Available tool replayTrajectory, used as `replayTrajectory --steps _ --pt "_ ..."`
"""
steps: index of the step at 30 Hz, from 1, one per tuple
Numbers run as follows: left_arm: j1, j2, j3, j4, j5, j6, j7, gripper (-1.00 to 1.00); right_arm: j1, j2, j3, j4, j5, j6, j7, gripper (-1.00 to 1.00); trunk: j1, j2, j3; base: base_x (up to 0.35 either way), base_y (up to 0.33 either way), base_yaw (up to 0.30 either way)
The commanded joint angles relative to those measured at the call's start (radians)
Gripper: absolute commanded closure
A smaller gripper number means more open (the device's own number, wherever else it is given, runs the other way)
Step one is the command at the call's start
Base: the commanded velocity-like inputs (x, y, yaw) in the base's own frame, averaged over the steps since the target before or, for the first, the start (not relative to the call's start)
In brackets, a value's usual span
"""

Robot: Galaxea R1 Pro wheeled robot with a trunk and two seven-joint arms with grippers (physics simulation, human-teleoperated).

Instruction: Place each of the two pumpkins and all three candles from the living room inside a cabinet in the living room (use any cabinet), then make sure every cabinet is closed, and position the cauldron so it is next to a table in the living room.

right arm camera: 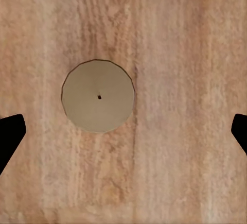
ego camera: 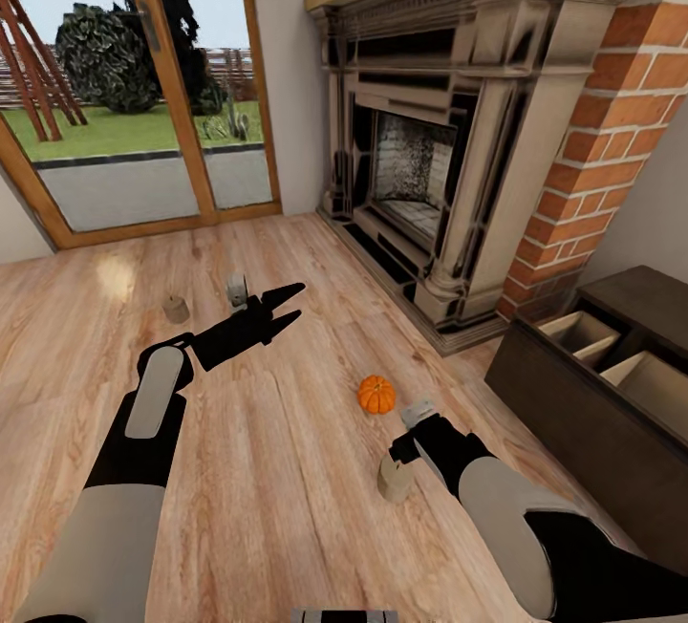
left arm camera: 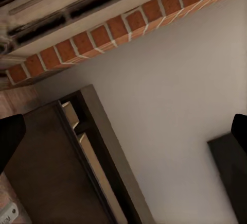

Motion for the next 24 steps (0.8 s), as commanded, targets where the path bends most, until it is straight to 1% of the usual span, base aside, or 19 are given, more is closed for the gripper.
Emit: replayTrajectory --steps 1,10,16,18,19,22,24 --pt "0.0 0.0 0.0 0.0 0.001 0.0 0.0 -1.0 0.0 0.0 0.002 -0.001 0.0 0.0 0.0 -1.0 0.0 0.0 -0.004 0.001 0.0 0.0" --pt "0.0 -0.001 0.0 0.0 0.002 -0.001 -0.001 -1.0 0.003 0.0 0.005 -0.003 0.0 -0.01 0.002 -1.0 0.004 -0.002 -0.039 0.0 0.0 0.0" --pt "0.0 -0.001 -0.001 0.0 0.002 -0.001 -0.002 -1.0 0.003 0.0 0.005 -0.002 0.0 -0.09 0.002 -1.0 0.007 -0.004 -0.062 0.0 0.0 0.0" --pt "0.0 -0.001 -0.001 0.0 0.002 -0.001 -0.002 -1.0 0.003 0.0 0.005 -0.002 0.0 -0.104 0.002 -1.0 0.008 -0.004 -0.07 0.0 0.0 0.0" --pt "0.0 -0.001 -0.001 -0.001 0.002 -0.002 -0.003 -1.0 0.003 0.0 0.005 -0.002 0.0 -0.106 0.002 -1.0 0.008 -0.004 -0.07 0.0 0.0 0.0" --pt "0.0 0.0 -0.001 -0.001 0.002 -0.008 -0.027 -1.0 0.004 0.0 0.005 -0.002 0.001 -0.113 0.002 -1.0 0.008 -0.004 -0.07 0.0 0.0 0.0" --pt "0.001 0.004 -0.002 0.0 0.002 -0.01 -0.072 -1.0 0.004 0.0 0.005 -0.002 0.001 -0.113 0.002 -1.0 0.008 -0.004 -0.07 0.0 0.0 0.0"
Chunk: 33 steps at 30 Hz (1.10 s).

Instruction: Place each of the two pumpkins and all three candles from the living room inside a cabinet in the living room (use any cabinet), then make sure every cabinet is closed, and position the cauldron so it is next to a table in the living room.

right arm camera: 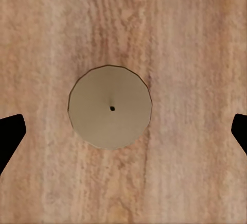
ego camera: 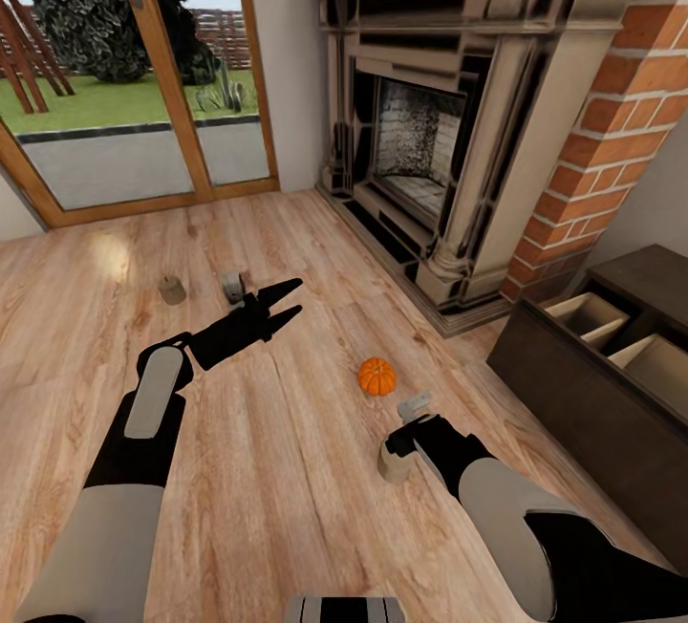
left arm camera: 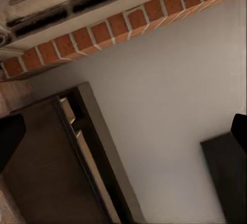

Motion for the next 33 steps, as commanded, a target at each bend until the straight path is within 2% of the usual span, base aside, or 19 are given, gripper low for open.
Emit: replayTrajectory --steps 1,3,8,23,29,33 --pt "0.002 0.001 0.0 0.001 -0.001 0.0 -0.026 -1.0 0.0 0.0 0.0 0.0 0.0 0.0 0.0 -1.0 0.0 0.0 0.0 0.0 0.0 0.0" --pt "0.005 0.004 -0.001 0.005 -0.003 -0.002 -0.077 -1.0 0.0 0.0 0.0 0.0 0.0 -0.001 0.0 -1.0 0.0 0.0 0.0 0.0 0.0 0.0" --pt "0.008 0.006 -0.001 0.013 -0.01 -0.003 -0.132 -1.0 -0.001 0.001 0.0 0.0 0.0 -0.001 0.0 -1.0 0.0 0.0 0.0 0.001 0.022 0.0" --pt "0.009 0.007 -0.013 0.015 -0.008 -0.003 -0.143 -1.0 0.0 0.001 0.0 0.0 0.0 -0.001 -0.001 -1.0 0.0 0.0 0.0 0.051 0.068 0.0" --pt "0.009 0.006 -0.014 0.015 -0.003 -0.001 -0.146 -1.0 0.0 -0.005 0.002 -0.002 0.0 0.002 -0.012 -1.0 0.003 -0.001 -0.023 0.0 0.0 0.0" --pt "0.009 0.006 -0.014 0.015 -0.003 -0.001 -0.146 -1.0 0.0 -0.007 0.002 -0.002 0.0 0.002 -0.015 -1.0 0.003 -0.001 -0.023 0.0 0.0 0.0"
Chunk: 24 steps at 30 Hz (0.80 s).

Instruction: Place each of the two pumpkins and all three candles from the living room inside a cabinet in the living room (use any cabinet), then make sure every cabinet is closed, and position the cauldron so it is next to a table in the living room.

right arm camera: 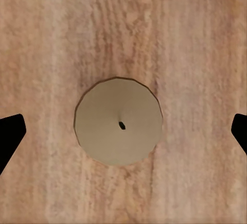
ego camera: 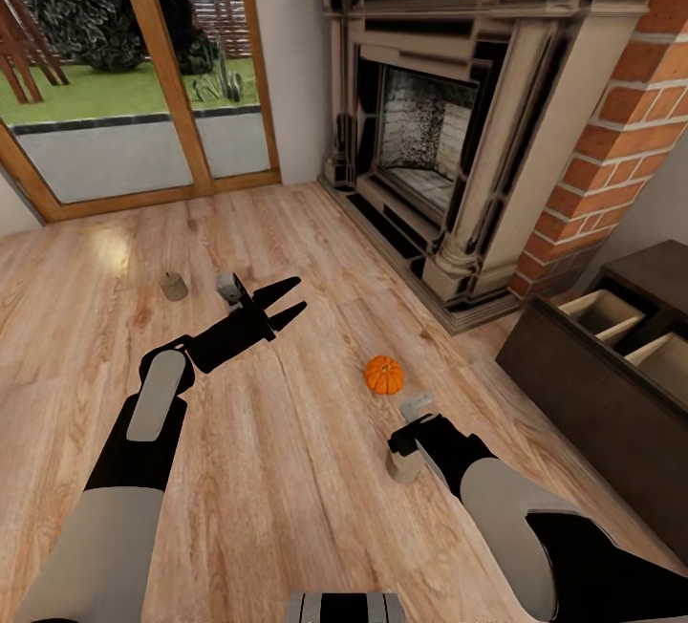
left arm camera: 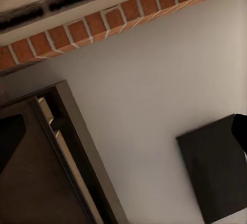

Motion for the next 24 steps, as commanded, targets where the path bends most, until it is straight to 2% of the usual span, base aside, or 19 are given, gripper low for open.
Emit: replayTrajectory --steps 1,5,14,20,24 --pt "0.0 0.0 0.0 0.0 -0.001 0.0 0.0 -1.0 0.0 0.0 0.0 0.0 0.0 0.0 0.0 -1.0 0.0 0.0 0.0 0.0 0.0 0.0" --pt "0.0 0.0 -0.001 -0.001 -0.001 0.0 0.0 -1.0 0.0 0.0 0.0 -0.001 0.0 -0.001 0.0 -1.0 0.002 -0.001 -0.015 0.0 0.0 0.0" --pt "0.0 0.0 -0.001 0.0 0.0 0.0 0.0 -1.0 0.0 0.005 0.0 -0.002 0.0 -0.001 0.001 -1.0 0.003 -0.001 -0.023 0.0 0.0 0.0" --pt "0.0 0.0 -0.001 -0.001 -0.001 0.0 0.0 -1.0 0.0 0.005 -0.001 -0.025 -0.001 -0.001 0.001 -1.0 0.005 -0.003 -0.046 0.0 0.0 0.0" --pt "0.014 0.014 -0.024 0.013 -0.008 0.0 -0.001 -1.0 -0.003 0.005 0.0 -0.029 -0.003 -0.002 -0.002 -1.0 0.005 -0.003 -0.046 0.0 0.0 0.0"
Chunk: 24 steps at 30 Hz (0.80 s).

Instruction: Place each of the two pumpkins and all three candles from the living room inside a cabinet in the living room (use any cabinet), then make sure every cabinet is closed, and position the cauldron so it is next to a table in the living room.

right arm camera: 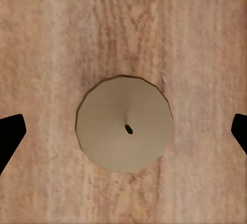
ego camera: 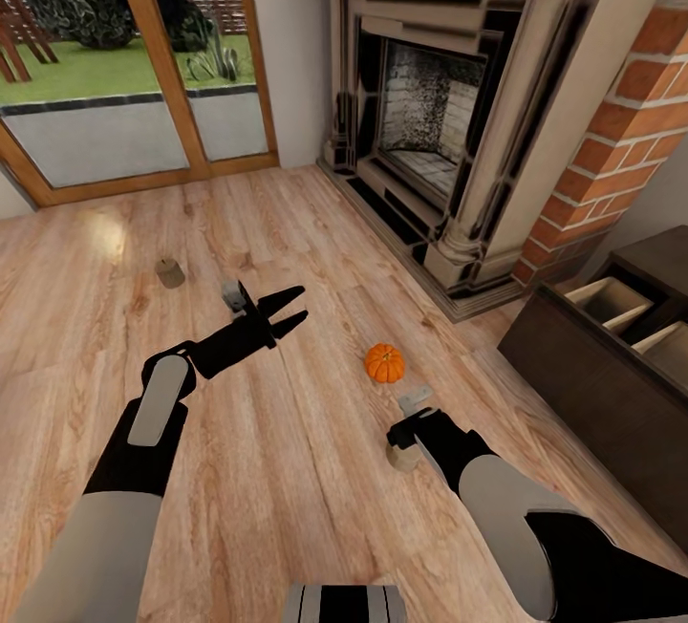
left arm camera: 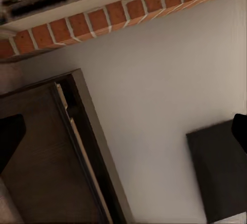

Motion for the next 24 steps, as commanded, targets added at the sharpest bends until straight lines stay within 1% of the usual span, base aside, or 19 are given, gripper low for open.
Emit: replayTrajectory --steps 1,2,5,8,11,23,24 --pt "0.0 -0.001 0.001 -0.004 -0.002 0.0 0.001 -1.0 0.0 0.0 0.0 0.0 0.0 0.0 0.0 -1.0 0.0 0.0 0.0 0.0 0.0 0.0" --pt "0.003 -0.001 0.002 -0.009 -0.004 0.0 0.003 -1.0 0.0 0.0 0.0 0.0 0.001 0.0 -0.001 -1.0 0.0 0.0 0.0 0.0 0.0 0.0" --pt "0.02 0.001 -0.013 -0.021 -0.006 -0.001 0.005 -1.0 0.0 0.001 0.0 0.001 0.003 0.0 -0.003 -1.0 0.001 -0.001 -0.012 0.0 0.0 0.0" --pt "0.028 0.002 -0.03 -0.027 -0.007 -0.001 0.005 -1.0 0.001 0.0 0.0 0.0 0.004 -0.001 -0.004 -1.0 0.001 -0.001 -0.012 0.0 0.0 0.0" --pt "0.03 0.002 -0.047 -0.03 -0.007 -0.002 0.005 -1.0 0.001 0.0 0.0 0.001 0.004 -0.001 -0.004 -1.0 0.003 -0.001 -0.023 0.0 0.0 0.0" --pt "0.03 0.002 -0.051 -0.031 -0.007 -0.003 0.005 -1.0 0.001 0.0 0.0 0.0 0.004 0.0 -0.004 -1.0 0.008 -0.004 -0.07 0.0 0.0 0.0" --pt "0.03 0.002 -0.051 -0.031 -0.007 -0.003 0.005 -1.0 0.001 0.0 0.0 0.0 0.004 -0.001 -0.004 -1.0 0.008 -0.004 -0.07 0.0 0.0 0.0"
